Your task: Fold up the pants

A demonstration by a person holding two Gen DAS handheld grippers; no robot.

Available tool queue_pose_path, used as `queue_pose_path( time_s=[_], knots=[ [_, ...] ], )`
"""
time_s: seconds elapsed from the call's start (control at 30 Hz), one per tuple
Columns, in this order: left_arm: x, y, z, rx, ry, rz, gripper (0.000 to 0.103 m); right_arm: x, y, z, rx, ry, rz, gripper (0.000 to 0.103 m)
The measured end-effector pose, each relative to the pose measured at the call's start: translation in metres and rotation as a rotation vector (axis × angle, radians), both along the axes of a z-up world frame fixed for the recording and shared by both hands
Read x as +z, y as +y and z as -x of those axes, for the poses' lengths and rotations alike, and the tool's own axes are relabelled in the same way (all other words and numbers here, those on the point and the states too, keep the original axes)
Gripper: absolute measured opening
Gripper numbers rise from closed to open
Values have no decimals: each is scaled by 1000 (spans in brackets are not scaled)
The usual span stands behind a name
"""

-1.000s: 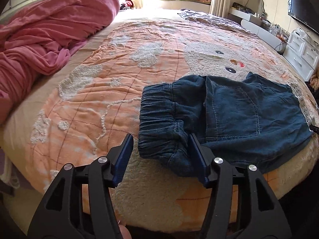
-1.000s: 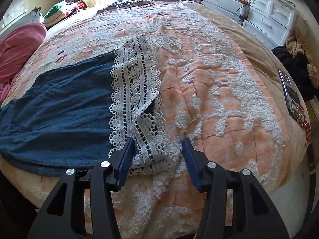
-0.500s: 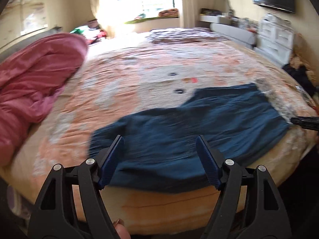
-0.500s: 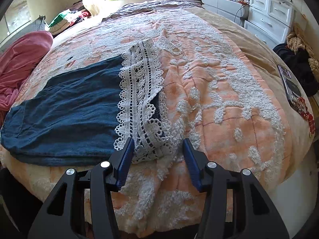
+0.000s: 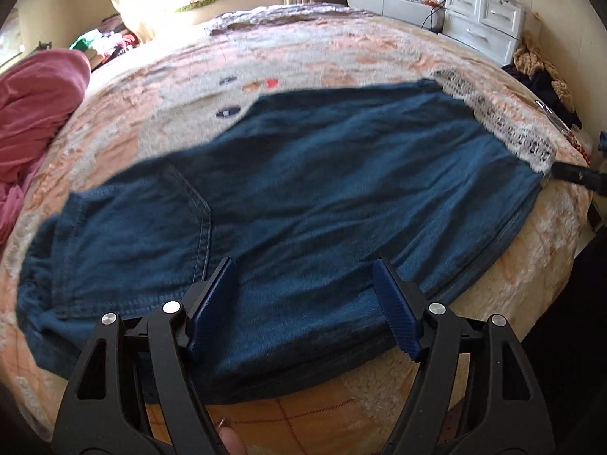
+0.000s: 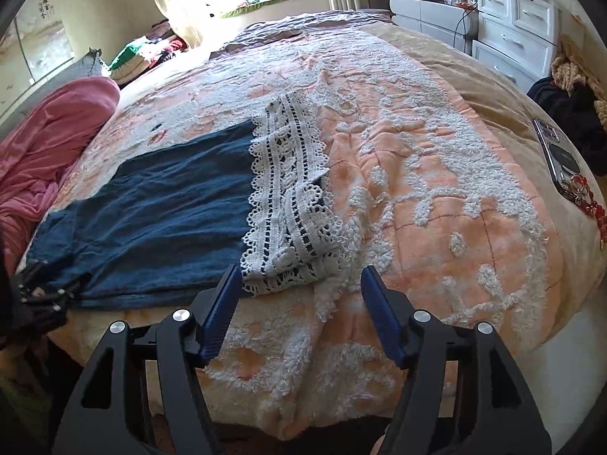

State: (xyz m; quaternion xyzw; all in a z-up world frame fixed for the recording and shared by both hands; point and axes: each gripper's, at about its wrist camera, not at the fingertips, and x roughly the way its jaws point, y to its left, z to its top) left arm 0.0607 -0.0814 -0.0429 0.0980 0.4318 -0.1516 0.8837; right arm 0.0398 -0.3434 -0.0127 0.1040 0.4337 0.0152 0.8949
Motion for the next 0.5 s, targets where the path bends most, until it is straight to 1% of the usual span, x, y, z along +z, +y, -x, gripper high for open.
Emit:
queue_pose_path(
  time_s=[0.13, 0.23, 0.3, 0.33, 0.37, 0.43, 0.5],
  knots=[
    [-4, 2, 3, -8, -17, 0, 66, 5, 4, 1, 19, -28, -10, 64],
    [-5, 2, 6, -10, -22, 3, 66, 7, 0, 1, 10, -47, -32, 64],
    [-1, 4, 7, -8, -8, 15, 66, 7, -4, 1, -5, -49, -50, 64],
    [6, 4, 7, -7, 1, 25, 66, 7, -6, 1, -10, -51, -59, 64],
    [14, 3, 7, -14, -9, 35, 66, 6, -8, 1, -15, -49, -72, 64],
    [35, -5, 8, -47, -64, 43, 67, 4, -10, -1, -20, -46, -89, 64],
    [51, -15, 2, -91, -79, 58, 72, 2, -10, -3, -24, -40, -101, 64]
  ],
)
